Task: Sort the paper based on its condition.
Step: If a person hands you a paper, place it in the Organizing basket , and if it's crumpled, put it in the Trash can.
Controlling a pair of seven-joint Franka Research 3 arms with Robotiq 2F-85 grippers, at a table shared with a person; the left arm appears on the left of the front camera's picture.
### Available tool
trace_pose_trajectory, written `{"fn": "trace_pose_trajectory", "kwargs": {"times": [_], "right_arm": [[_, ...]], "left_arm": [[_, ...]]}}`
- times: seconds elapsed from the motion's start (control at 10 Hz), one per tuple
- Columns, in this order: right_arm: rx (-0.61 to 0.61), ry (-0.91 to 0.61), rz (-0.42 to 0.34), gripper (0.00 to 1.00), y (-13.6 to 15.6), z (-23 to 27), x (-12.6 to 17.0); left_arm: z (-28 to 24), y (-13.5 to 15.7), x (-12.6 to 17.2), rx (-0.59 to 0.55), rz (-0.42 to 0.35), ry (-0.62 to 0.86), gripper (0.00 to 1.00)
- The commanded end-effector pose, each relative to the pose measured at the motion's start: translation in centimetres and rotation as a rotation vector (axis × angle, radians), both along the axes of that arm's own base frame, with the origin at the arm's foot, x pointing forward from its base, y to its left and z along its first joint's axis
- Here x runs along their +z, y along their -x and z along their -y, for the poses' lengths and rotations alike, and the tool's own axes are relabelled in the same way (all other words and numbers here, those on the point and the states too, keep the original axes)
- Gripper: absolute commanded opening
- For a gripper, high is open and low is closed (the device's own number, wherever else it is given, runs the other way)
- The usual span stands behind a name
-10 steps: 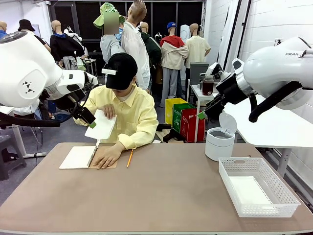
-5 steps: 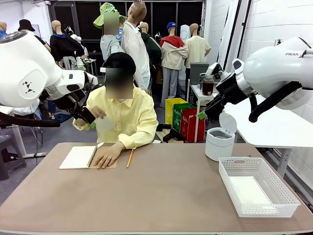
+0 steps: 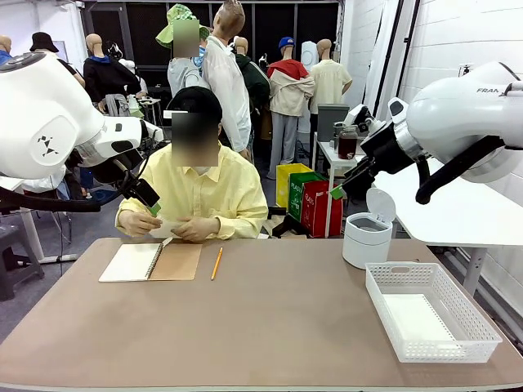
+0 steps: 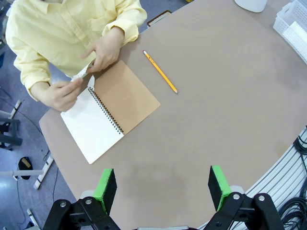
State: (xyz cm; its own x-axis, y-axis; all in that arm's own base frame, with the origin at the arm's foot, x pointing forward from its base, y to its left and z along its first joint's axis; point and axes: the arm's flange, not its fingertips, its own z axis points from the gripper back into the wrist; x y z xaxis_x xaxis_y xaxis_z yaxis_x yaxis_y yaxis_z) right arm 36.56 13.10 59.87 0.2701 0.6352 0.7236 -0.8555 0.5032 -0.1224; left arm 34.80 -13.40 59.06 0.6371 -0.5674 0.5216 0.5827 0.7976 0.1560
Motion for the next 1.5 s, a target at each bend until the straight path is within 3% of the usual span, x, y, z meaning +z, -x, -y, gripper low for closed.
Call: {"fn": "trace_pose_trajectory", "kwargs": {"times": [0.0, 1.4], "right_arm": [[0.002, 0.001, -0.001, 1.00, -0.02, -0.08, -0.10], [0.002, 0.001, -0.001, 1.00, -0.02, -0.08, -0.10]], "left_arm": [[-0.07, -0.01, 0.07, 0.004, -0.001, 0.002, 1.00], [-0.07, -0.01, 0.07, 0.004, -0.001, 0.002, 1.00]]}}
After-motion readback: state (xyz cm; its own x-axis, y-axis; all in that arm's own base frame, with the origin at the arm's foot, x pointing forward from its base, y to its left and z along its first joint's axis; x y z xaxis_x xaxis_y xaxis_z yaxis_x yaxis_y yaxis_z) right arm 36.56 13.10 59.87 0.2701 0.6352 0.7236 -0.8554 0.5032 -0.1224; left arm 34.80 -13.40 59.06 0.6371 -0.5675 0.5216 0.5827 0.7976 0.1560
